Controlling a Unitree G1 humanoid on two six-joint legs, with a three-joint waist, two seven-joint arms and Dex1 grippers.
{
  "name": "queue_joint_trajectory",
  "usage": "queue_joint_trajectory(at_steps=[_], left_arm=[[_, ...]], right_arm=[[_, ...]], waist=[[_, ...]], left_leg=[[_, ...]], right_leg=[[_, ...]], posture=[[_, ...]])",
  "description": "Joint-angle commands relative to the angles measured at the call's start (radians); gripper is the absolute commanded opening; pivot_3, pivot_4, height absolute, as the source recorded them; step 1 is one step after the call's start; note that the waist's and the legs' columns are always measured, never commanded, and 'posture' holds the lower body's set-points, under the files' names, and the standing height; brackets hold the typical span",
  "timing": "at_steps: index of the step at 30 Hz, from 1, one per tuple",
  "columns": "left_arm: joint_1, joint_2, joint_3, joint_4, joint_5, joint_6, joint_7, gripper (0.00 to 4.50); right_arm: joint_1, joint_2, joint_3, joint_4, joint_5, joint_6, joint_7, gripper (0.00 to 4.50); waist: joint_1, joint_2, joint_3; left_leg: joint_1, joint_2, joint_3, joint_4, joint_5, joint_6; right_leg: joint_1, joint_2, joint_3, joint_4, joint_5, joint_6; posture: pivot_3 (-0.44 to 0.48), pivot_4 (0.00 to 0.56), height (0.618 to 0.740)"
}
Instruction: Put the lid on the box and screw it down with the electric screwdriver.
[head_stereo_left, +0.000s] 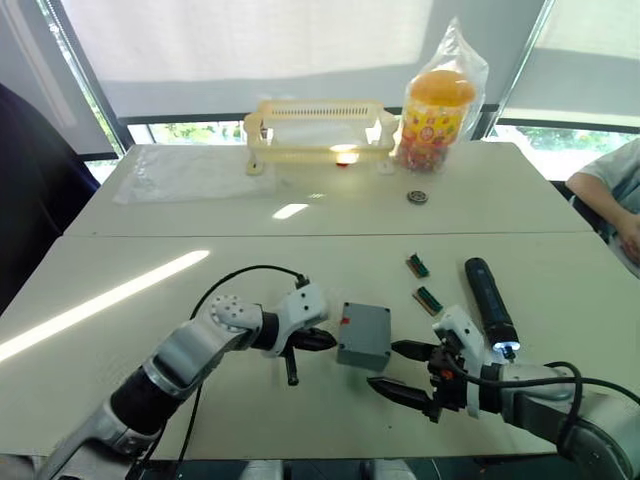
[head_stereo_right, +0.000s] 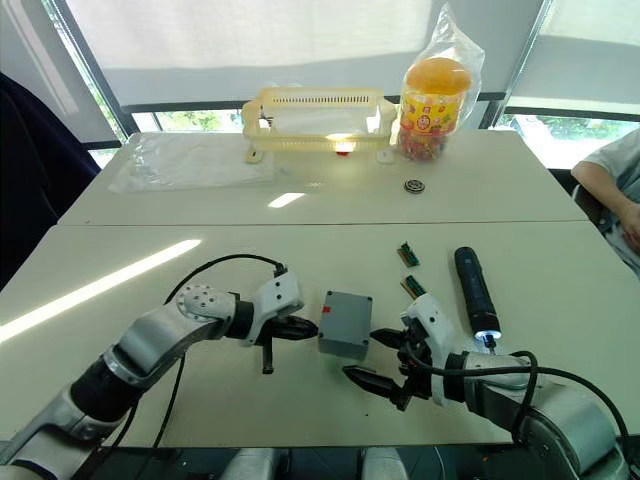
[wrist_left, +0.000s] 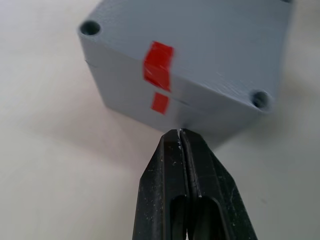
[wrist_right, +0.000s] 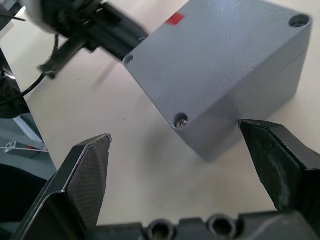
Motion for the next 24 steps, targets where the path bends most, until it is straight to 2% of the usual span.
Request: queue_joint_trajectory(at_steps=[1,8,11,14,17,20,24], left_arm=[[-0.045,-0.055,-0.014,0.075,0.057,-0.088,0.012,0.00],[-0.123,-0.202,-0.011,0.295,0.165,-0.223,0.077,0.00],[-0.128,-0.212,0.004,0.321,0.193,-0.244,0.080,0.00],[-0.102,-0.109,0.047,0.282,0.221,-0.246,0.052,0.00],[-0.071,-0.014,0.085,0.206,0.204,-0.223,0.006,0.00],[-0.025,0.075,0.119,0.098,0.161,-0.182,-0.065,0.00],[0.054,0.151,0.136,-0.075,0.073,-0.105,-0.164,0.00]], right_arm=[[-0.028,0.009,0.044,-0.035,0.018,0.009,0.008,4.46],[-0.067,0.042,0.130,-0.034,-0.010,0.026,-0.027,4.46],[-0.053,0.025,0.107,-0.049,-0.021,0.023,-0.044,4.46],[-0.018,-0.027,-0.024,-0.083,0.014,0.046,-0.047,4.46],[-0.004,-0.066,-0.094,-0.097,0.042,0.062,-0.039,4.46],[-0.013,-0.090,-0.103,-0.083,0.031,0.055,-0.028,4.46],[-0.050,-0.104,-0.048,-0.031,-0.027,0.012,-0.003,4.46]], waist=[[-0.001,0.000,0.000],[0.004,0.000,0.000],[0.004,0.000,0.000],[0.000,0.000,0.000],[-0.014,0.000,0.000],[-0.018,0.000,0.000],[-0.017,0.000,0.000]], left_leg=[[0.000,0.000,0.000,0.000,0.000,0.000],[0.000,0.000,-0.001,0.001,0.000,0.000],[0.000,0.000,-0.001,0.001,0.000,0.000],[0.000,0.000,-0.001,0.000,0.000,0.000],[0.000,0.000,-0.001,-0.001,0.000,0.000],[0.000,0.000,-0.002,-0.001,0.000,0.000],[0.000,0.000,-0.001,0.000,0.000,0.001]], right_leg=[[0.000,0.000,0.000,0.000,0.000,0.000],[0.000,0.000,0.000,0.000,0.002,0.003],[0.000,0.000,0.000,0.000,0.002,0.003],[0.000,0.000,0.000,0.000,0.002,0.004],[-0.001,0.000,0.000,0.001,0.002,0.004],[-0.001,0.000,-0.001,0.002,0.002,0.004],[0.000,-0.001,-0.001,0.001,0.001,0.003]], posture=[[0.000,0.150,0.740],[0.000,0.150,0.740],[0.000,0.150,0.740],[0.000,0.150,0.740],[0.000,0.150,0.740],[0.000,0.150,0.740],[0.000,0.150,0.740]])
